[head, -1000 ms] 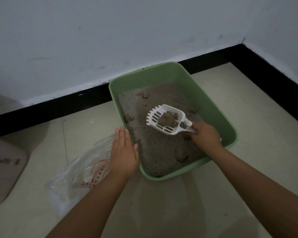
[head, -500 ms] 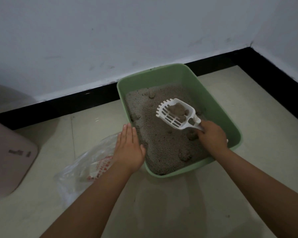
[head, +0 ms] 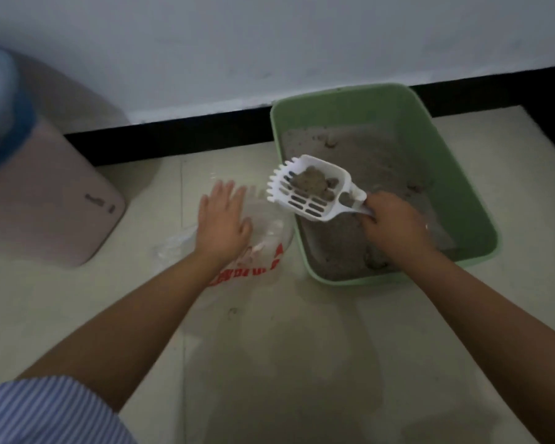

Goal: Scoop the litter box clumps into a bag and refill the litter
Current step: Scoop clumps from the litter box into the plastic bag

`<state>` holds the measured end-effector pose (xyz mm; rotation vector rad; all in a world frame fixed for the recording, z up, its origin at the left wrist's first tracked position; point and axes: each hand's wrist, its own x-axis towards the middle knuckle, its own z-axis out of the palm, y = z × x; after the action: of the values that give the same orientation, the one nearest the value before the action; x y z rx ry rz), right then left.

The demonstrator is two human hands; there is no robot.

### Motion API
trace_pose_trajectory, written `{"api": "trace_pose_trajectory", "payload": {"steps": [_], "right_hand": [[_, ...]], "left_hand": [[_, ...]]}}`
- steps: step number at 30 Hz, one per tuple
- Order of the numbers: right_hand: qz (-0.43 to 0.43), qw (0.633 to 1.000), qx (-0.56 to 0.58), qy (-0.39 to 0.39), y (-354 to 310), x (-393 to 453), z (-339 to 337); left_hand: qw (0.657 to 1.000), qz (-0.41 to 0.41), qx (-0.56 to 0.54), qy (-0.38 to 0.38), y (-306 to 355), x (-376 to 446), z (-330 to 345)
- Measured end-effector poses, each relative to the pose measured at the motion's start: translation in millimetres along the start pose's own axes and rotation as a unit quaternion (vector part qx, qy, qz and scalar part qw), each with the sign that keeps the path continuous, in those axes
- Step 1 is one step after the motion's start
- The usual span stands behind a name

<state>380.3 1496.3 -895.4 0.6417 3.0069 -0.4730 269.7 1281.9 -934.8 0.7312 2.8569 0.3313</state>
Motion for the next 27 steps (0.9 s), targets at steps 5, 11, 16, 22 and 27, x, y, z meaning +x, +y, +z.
{"api": "trace_pose_trajectory", "payload": {"steps": [5, 11, 16, 22, 27], "right_hand": [[-0.090, 0.991, -0.043, -0.091, -50, -3, 7], [-0.101, 0.974, -0.178, -0.093, -95, -9, 29], [-0.131, 0.950, -0.283, 0.007, -122, -5, 46], [-0.092, 0.958, -0.271, 0.020, -115, -8, 37], [-0.077, 0.987, -0.140, 0.029, -78, -7, 6]], "left_hand": [[0.981, -0.166, 0.081, -0.058, -66, -23, -7], [0.978, -0.198, -0.019, -0.057, -89, -27, -4], [0.980, -0.181, -0.066, -0.043, -81, -26, -1], [0.979, -0.187, -0.069, -0.035, -86, -29, -1], [0.982, -0.180, -0.045, -0.034, -71, -31, -9]]}}
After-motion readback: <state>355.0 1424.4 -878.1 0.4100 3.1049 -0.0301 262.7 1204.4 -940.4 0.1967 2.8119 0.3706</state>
